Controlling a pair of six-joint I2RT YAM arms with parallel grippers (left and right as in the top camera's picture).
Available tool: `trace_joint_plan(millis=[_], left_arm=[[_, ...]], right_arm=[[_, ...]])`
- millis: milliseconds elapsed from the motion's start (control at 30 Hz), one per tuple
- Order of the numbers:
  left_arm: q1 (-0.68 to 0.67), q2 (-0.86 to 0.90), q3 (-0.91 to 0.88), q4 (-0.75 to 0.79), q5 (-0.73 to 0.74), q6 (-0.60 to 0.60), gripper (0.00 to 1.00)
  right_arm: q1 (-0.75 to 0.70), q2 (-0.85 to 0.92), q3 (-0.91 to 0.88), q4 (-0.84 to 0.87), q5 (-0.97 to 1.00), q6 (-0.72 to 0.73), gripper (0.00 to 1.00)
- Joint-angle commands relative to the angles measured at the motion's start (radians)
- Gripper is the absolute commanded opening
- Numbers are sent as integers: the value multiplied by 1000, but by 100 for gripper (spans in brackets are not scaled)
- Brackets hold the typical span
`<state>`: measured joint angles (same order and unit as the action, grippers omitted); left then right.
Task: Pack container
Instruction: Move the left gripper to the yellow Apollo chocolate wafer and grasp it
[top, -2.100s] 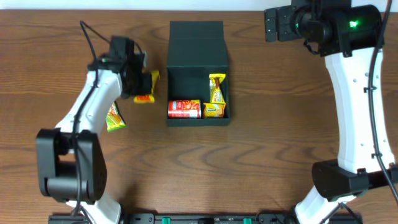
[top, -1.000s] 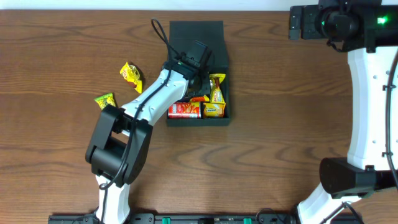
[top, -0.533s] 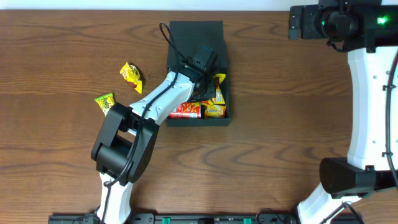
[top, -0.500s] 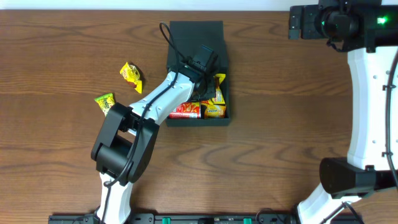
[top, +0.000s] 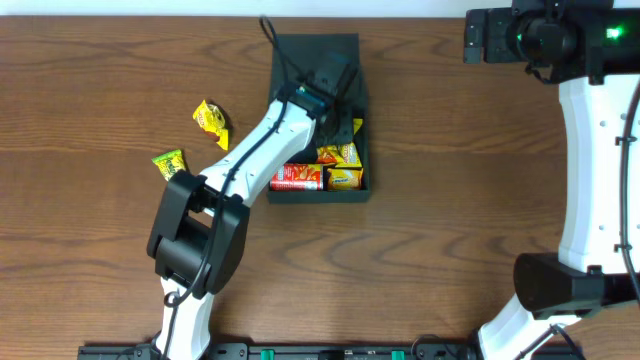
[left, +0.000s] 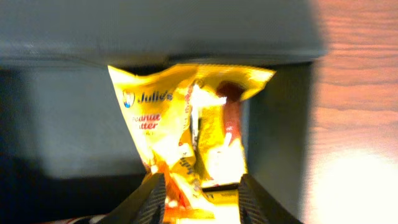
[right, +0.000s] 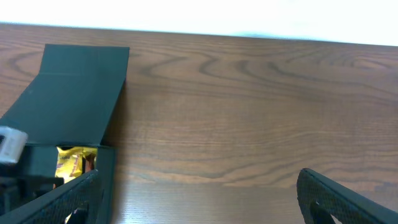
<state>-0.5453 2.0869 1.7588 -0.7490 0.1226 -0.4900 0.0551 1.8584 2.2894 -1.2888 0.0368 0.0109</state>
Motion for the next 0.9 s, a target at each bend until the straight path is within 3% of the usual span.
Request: trace_joint_plan(millis=[0,167,267,400,633,733,867], left_arm=[[-3,-37,102,-56,-50,57,30],[12,-145,187,-219,-328,42,34],[86,-218,186,-340,-463,-60,41],[262,-222,166,-428,-414,-120,42],[457,-190,-62,-238,-280,-108,45],[491,-188,-196,-73,-162,-64,56],[508,-167,-301,98,-43,-64,57]], right_arm=[[-4,0,-2,2,-8,3,99],[-4,0,-2,-3,-8,3,99],[-4,0,-2,-5,-8,3,99],[-4,0,-2,-5,-8,3,99],[-4,0,-2,-6,-9,3,99],[-4,0,-2,-4,-18,3,99],[-4,0,-2,-5,-19,3,99]])
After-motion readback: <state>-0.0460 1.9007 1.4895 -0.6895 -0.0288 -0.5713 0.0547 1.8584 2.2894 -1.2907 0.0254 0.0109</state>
